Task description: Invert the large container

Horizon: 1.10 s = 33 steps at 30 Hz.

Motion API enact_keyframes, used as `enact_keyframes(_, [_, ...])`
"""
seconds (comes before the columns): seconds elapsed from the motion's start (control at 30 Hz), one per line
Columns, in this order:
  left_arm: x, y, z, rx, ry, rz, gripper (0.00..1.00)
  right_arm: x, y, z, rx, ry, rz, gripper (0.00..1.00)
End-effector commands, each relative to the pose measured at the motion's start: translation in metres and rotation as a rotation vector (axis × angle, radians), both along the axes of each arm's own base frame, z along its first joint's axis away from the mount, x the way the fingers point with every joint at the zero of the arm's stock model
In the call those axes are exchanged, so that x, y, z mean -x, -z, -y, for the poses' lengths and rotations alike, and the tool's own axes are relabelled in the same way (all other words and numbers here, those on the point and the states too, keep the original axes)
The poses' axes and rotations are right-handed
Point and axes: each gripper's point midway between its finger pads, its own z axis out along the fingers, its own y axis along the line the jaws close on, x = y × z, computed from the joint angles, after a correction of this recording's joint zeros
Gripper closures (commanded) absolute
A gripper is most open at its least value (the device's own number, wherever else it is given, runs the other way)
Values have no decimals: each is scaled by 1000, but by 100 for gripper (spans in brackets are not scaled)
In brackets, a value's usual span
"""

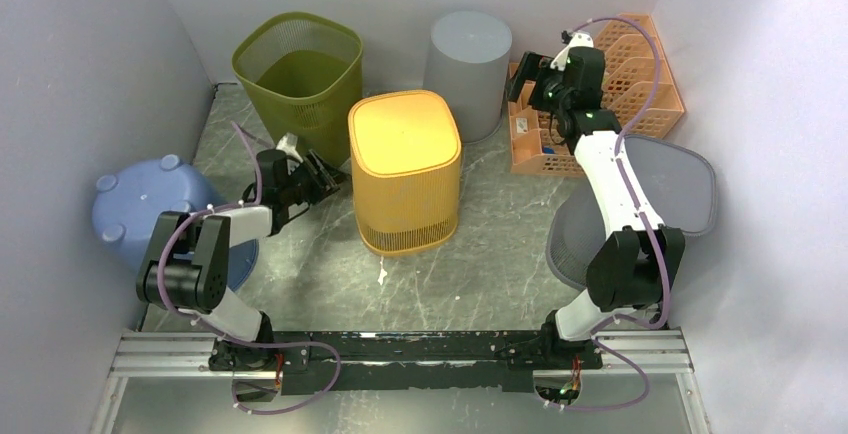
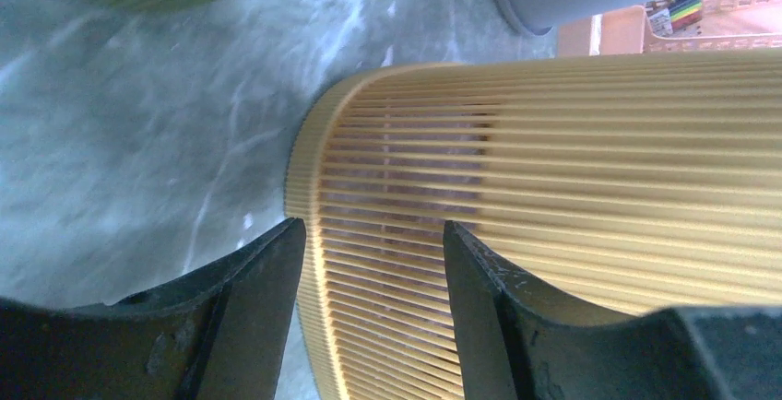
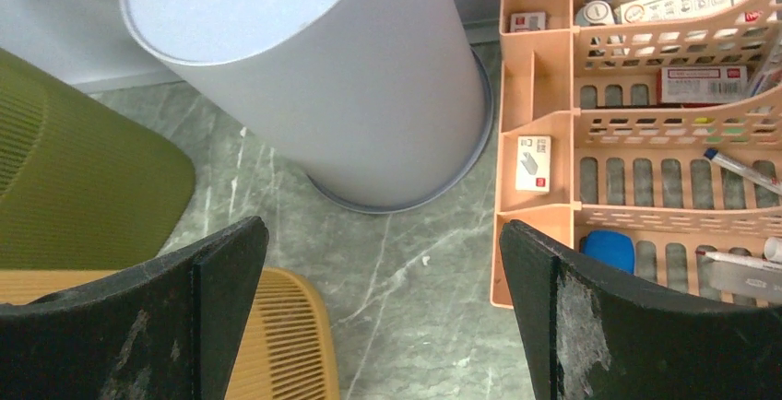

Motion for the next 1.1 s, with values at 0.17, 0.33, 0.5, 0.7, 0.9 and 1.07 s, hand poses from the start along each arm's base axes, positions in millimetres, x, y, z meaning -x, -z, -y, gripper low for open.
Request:
enact_keyframes(0.17, [-21,-20,83,-57,134,88,33,32,-75,-16,-49,-86,134,0])
enact_keyframes(0.33, [3,-13,162,-40,294,89,33,44,-98,-24,-92,-122,188,0])
enact_keyframes(0.5, [19,-7,216,-47,403,92,34,44,-101,-29,-115,-145,190,0])
enact_keyframes(0.7, [24,-5,256,-51,483,109,34,54,-131,-31,-126,-159,288,0])
enact_keyframes(0.9, [21,-12,272,-141,540,146,33,64,-145,-36,-137,-197,323,0])
enact_keyframes(1.07, [19,-36,240,-356,533,184,25,67,-137,-40,-160,-209,312,0])
